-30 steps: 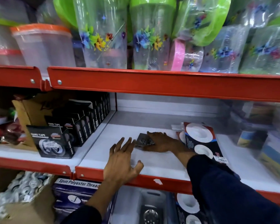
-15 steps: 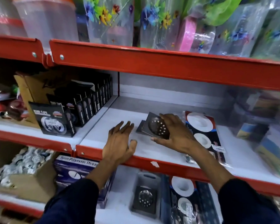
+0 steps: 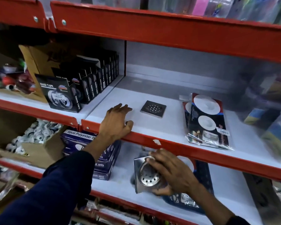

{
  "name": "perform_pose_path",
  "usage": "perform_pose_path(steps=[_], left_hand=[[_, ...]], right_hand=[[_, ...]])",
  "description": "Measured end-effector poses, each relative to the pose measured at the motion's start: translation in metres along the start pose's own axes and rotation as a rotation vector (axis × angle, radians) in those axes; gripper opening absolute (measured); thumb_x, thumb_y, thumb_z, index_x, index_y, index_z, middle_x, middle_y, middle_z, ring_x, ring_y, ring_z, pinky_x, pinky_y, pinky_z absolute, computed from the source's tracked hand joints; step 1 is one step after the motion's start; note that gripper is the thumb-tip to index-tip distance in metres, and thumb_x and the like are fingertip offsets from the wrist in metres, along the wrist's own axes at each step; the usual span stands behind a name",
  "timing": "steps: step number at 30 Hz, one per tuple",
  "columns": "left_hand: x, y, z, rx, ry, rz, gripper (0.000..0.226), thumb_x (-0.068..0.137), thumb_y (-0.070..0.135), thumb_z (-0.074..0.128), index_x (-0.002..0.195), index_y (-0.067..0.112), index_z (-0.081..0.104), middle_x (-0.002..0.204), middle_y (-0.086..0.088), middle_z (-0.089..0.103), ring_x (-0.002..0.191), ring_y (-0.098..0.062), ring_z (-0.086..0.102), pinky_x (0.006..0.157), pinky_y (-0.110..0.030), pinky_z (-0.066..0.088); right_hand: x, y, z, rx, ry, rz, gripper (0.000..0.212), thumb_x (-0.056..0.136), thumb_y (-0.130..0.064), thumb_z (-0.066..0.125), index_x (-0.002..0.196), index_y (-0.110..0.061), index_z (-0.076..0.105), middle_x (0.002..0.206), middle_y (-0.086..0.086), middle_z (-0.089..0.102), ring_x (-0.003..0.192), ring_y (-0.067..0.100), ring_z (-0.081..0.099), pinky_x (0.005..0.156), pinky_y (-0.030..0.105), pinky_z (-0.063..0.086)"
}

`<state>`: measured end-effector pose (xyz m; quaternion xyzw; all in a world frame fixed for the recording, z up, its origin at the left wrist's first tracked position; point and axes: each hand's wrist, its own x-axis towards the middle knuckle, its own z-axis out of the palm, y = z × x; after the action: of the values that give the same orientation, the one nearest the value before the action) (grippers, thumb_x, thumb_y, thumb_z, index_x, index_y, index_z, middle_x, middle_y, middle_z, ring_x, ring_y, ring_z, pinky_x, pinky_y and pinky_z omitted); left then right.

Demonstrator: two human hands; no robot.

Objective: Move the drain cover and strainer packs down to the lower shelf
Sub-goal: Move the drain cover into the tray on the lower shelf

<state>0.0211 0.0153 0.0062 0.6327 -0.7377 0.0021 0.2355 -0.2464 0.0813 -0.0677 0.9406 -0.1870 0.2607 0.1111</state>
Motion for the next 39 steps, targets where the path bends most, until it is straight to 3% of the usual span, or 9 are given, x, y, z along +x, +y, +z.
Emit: perform_pose_path(steps=[4, 7, 12, 16, 21, 25, 28, 33, 39], left_hand=[[0.002, -0.001, 0.002, -0.002, 0.012, -0.035, 0.061, 0.076, 0.037, 0.045, 0.134, 0.020, 0.053, 0.140, -0.006, 0.058, 0.139, -0.024, 0.039, 0.109, -0.046, 0.041], [0.003, -0.004, 0.006, -0.002, 0.026, -0.035, 0.059, 0.074, 0.036, 0.046, 0.130, 0.021, 0.055, 0.132, -0.006, 0.064, 0.137, -0.023, 0.041, 0.105, -0.043, 0.045], [0.004, -0.005, 0.006, -0.006, 0.052, -0.039, 0.056, 0.072, 0.034, 0.048, 0.125, 0.019, 0.059, 0.116, -0.009, 0.071, 0.133, -0.024, 0.045, 0.098, -0.042, 0.048], [0.005, -0.006, 0.006, 0.004, 0.056, -0.033, 0.056, 0.071, 0.035, 0.046, 0.123, 0.019, 0.060, 0.114, -0.009, 0.071, 0.132, -0.025, 0.046, 0.097, -0.043, 0.050], [0.005, -0.005, 0.006, -0.001, 0.073, -0.027, 0.053, 0.071, 0.032, 0.050, 0.121, 0.019, 0.062, 0.120, -0.006, 0.070, 0.131, -0.025, 0.046, 0.097, -0.041, 0.049], [0.004, -0.005, 0.007, 0.014, 0.084, -0.019, 0.050, 0.072, 0.030, 0.053, 0.120, 0.019, 0.063, 0.123, -0.004, 0.069, 0.130, -0.025, 0.047, 0.097, -0.040, 0.049], [0.004, -0.005, 0.007, 0.011, 0.089, -0.012, 0.049, 0.072, 0.031, 0.052, 0.118, 0.018, 0.064, 0.123, -0.005, 0.070, 0.130, -0.027, 0.047, 0.095, -0.042, 0.050], [0.004, -0.004, 0.006, 0.027, 0.069, -0.005, 0.051, 0.073, 0.037, 0.048, 0.119, 0.020, 0.063, 0.124, -0.004, 0.069, 0.130, -0.027, 0.047, 0.099, -0.043, 0.047], [0.003, -0.004, 0.007, 0.019, 0.064, -0.023, 0.051, 0.073, 0.036, 0.051, 0.120, 0.022, 0.062, 0.126, -0.003, 0.067, 0.133, -0.024, 0.045, 0.104, -0.043, 0.046]], right_hand=[[-0.024, 0.002, 0.051, 0.067, -0.257, 0.292, 0.091, 0.077, -0.075, 0.060, 0.144, -0.016, 0.042, 0.146, 0.007, 0.048, 0.133, 0.026, 0.048, 0.106, 0.045, 0.047], [-0.027, 0.010, 0.088, 0.098, -0.434, 0.644, 0.096, 0.076, -0.082, 0.045, 0.150, -0.023, 0.028, 0.154, 0.003, 0.036, 0.140, 0.026, 0.036, 0.113, 0.041, 0.038], [-0.023, 0.017, 0.133, 0.129, -0.619, 0.789, 0.101, 0.073, -0.070, 0.059, 0.152, -0.019, 0.020, 0.152, 0.007, 0.031, 0.138, 0.030, 0.035, 0.113, 0.037, 0.034], [-0.023, 0.021, 0.143, 0.148, -0.608, 0.789, 0.092, 0.069, -0.064, 0.066, 0.144, -0.020, 0.037, 0.143, 0.005, 0.044, 0.132, 0.027, 0.042, 0.112, 0.034, 0.034], [-0.019, 0.017, 0.115, 0.194, -0.548, 0.662, 0.092, 0.079, -0.065, 0.056, 0.154, -0.024, 0.021, 0.158, -0.001, 0.031, 0.141, 0.021, 0.035, 0.112, 0.034, 0.040], [0.003, 0.005, 0.059, 0.043, -0.027, 0.216, 0.041, 0.086, -0.033, 0.065, 0.124, -0.019, 0.062, 0.117, -0.001, 0.070, 0.104, 0.013, 0.062, 0.083, 0.026, 0.054], [0.024, 0.007, 0.023, -0.076, 0.275, -0.023, 0.032, 0.083, -0.021, 0.070, 0.113, -0.016, 0.061, 0.099, 0.004, 0.073, 0.092, 0.018, 0.061, 0.078, 0.029, 0.046], [0.078, 0.034, -0.025, -0.140, 0.241, 0.252, 0.036, 0.084, -0.027, 0.067, 0.118, -0.018, 0.062, 0.112, 0.004, 0.067, 0.103, 0.019, 0.056, 0.083, 0.034, 0.046], [0.117, 0.110, -0.016, 0.015, -0.241, 0.770, 0.083, 0.084, -0.064, 0.058, 0.150, -0.021, 0.031, 0.155, 0.004, 0.035, 0.142, 0.026, 0.029, 0.113, 0.044, 0.036]])
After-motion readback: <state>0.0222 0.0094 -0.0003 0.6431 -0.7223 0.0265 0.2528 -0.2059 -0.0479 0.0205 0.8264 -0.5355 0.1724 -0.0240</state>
